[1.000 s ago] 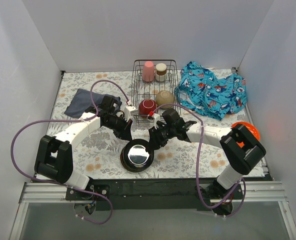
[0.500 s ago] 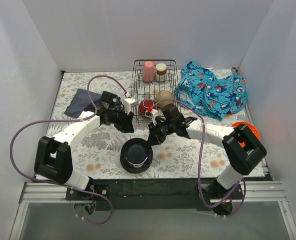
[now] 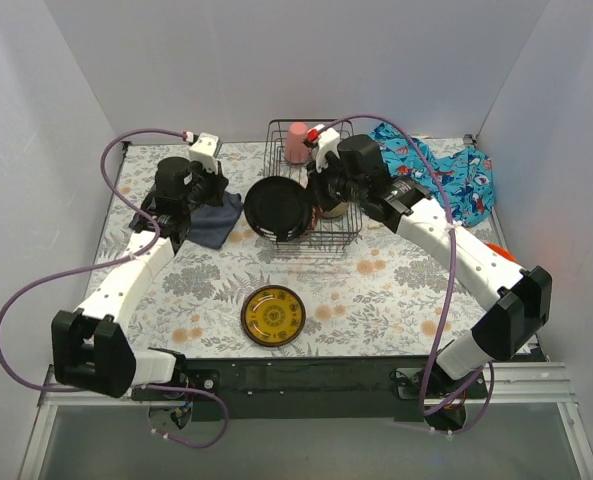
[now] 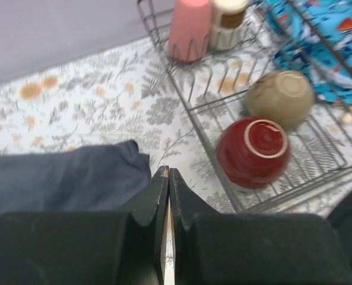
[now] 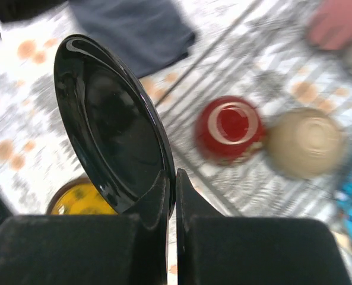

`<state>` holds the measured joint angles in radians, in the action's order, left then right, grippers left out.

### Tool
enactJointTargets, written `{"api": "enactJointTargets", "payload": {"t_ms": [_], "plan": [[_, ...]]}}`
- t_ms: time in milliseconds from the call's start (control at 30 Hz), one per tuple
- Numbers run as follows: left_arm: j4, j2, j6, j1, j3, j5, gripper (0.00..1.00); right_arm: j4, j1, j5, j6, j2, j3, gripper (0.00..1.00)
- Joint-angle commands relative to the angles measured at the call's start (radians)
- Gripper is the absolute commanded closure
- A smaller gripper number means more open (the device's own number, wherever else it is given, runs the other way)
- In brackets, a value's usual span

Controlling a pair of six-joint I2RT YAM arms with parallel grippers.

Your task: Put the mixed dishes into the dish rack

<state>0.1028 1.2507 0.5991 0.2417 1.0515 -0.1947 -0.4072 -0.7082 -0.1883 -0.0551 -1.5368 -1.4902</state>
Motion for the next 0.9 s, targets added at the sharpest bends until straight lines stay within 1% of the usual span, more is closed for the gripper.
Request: {"api": "enactJointTargets", "payload": {"t_ms": [0, 33, 67, 133, 167, 233, 267, 467, 600, 633, 833, 867], "plan": [[-0.034, 0.117, 0.065, -0.010, -0.042, 0.089, 1.00, -0.024, 0.001, 0.431, -0.037, 0.043, -0.093, 0.99], [-0.032, 0.137, 0.073, -0.009, -0.045, 0.084, 1.00, -0.018, 0.001, 0.494, -0.054, 0.040, -0.117, 0.99], [-0.029, 0.151, 0.091, -0.008, -0.048, 0.065, 1.00, -0.009, 0.001, 0.617, -0.055, 0.030, -0.128, 0.99], [-0.032, 0.184, 0.102, -0.010, -0.067, 0.023, 1.00, 0.004, 0.001, 0.743, -0.074, 0.020, -0.148, 0.99], [-0.035, 0.191, 0.110, -0.009, -0.070, -0.023, 1.00, 0.031, 0.001, 0.850, -0.072, 0.015, -0.150, 0.99], [-0.035, 0.217, 0.117, -0.007, -0.073, -0.063, 1.00, 0.066, 0.001, 0.933, -0.062, 0.014, -0.142, 0.99], [-0.035, 0.226, 0.117, -0.001, -0.071, -0.081, 1.00, 0.080, 0.001, 1.004, -0.040, 0.004, -0.140, 0.99], [-0.025, 0.266, 0.108, 0.031, -0.058, -0.178, 1.00, 0.143, 0.006, 1.174, 0.026, -0.071, -0.173, 0.99], [-0.020, 0.270, 0.110, 0.064, -0.071, -0.256, 1.00, 0.148, 0.016, 1.268, 0.040, -0.155, -0.254, 0.99], [-0.021, 0.270, 0.116, 0.067, -0.074, -0.287, 1.00, 0.148, 0.019, 1.279, 0.040, -0.173, -0.269, 0.99], [-0.003, 0.280, 0.120, 0.079, -0.091, -0.367, 1.00, 0.157, 0.067, 1.296, 0.047, -0.305, -0.389, 0.99], [0.000, 0.282, 0.117, 0.079, -0.093, -0.399, 1.00, 0.159, 0.082, 1.294, 0.047, -0.344, -0.407, 0.99]]}}
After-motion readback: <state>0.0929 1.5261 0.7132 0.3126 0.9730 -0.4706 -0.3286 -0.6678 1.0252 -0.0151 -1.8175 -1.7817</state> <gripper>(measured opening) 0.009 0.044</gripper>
